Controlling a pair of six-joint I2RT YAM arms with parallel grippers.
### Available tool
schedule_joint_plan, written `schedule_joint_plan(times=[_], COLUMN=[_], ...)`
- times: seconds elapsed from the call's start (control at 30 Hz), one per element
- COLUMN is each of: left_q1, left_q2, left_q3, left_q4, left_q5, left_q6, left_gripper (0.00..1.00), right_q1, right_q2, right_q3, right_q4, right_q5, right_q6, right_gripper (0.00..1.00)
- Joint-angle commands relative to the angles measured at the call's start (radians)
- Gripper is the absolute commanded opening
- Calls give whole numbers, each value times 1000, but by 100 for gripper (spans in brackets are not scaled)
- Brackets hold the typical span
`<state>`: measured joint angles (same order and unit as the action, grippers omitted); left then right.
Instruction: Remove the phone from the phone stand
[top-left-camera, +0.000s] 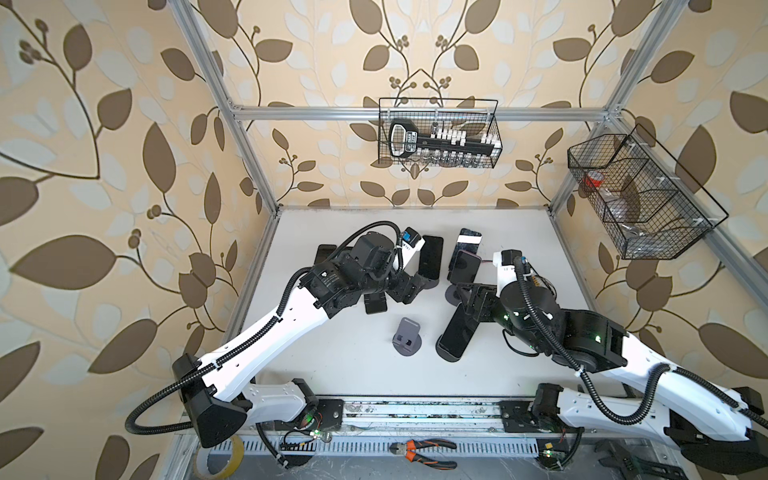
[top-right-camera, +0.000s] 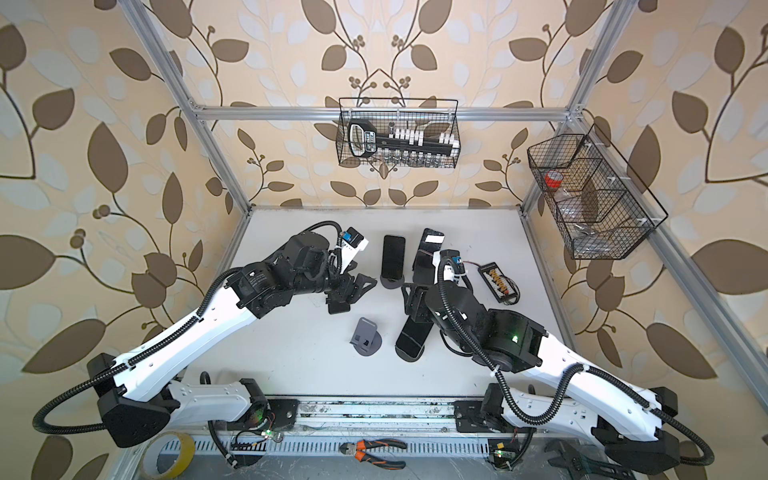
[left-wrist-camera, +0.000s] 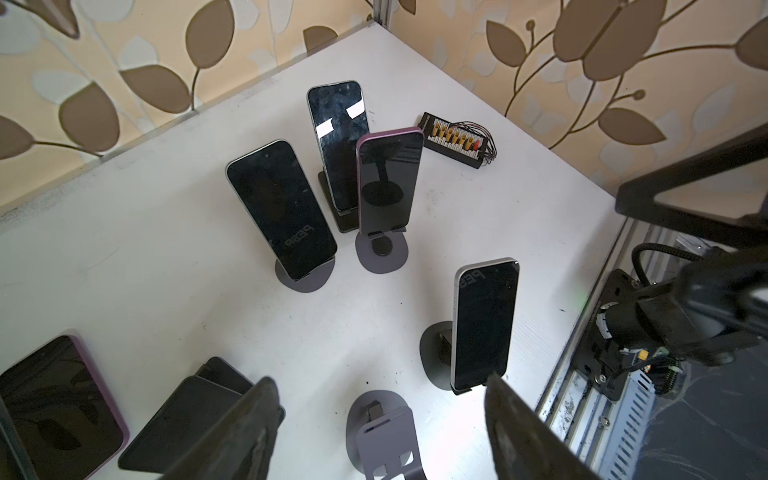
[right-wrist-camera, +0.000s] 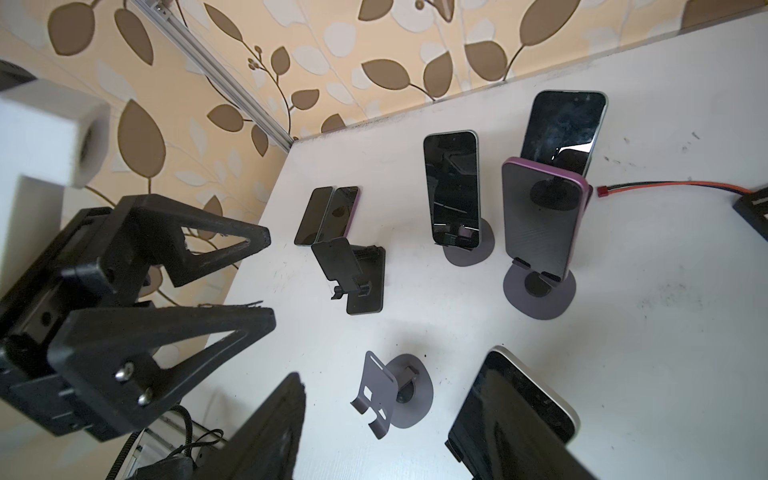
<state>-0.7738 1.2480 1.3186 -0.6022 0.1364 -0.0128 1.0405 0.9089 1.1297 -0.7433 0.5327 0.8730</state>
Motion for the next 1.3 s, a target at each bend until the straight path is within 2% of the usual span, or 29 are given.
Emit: schedule_joint_plan(times=[0.0,0.37,0.87,1.27], left_q1=[-13,-73,-161,-218], left_q2=[5,33,78,84], left_q3=[9,6,1,-64], left_q4=[38,76,87,96], left_q5=[36,27,-4,-28], left_q6=[-23,-54,-93,-113], left_gripper=[78,78,78,78], right_q1=[3,2,-3,-4], right_q2=[-21,-30,-70,-78], right_q3=[-28,-37,-91,-129], right_q4=[-81,-185,-186,-201], right_q5=[26,-20,27,-26], right_q6=[32,40,119,106], right_gripper=[69,69,70,70])
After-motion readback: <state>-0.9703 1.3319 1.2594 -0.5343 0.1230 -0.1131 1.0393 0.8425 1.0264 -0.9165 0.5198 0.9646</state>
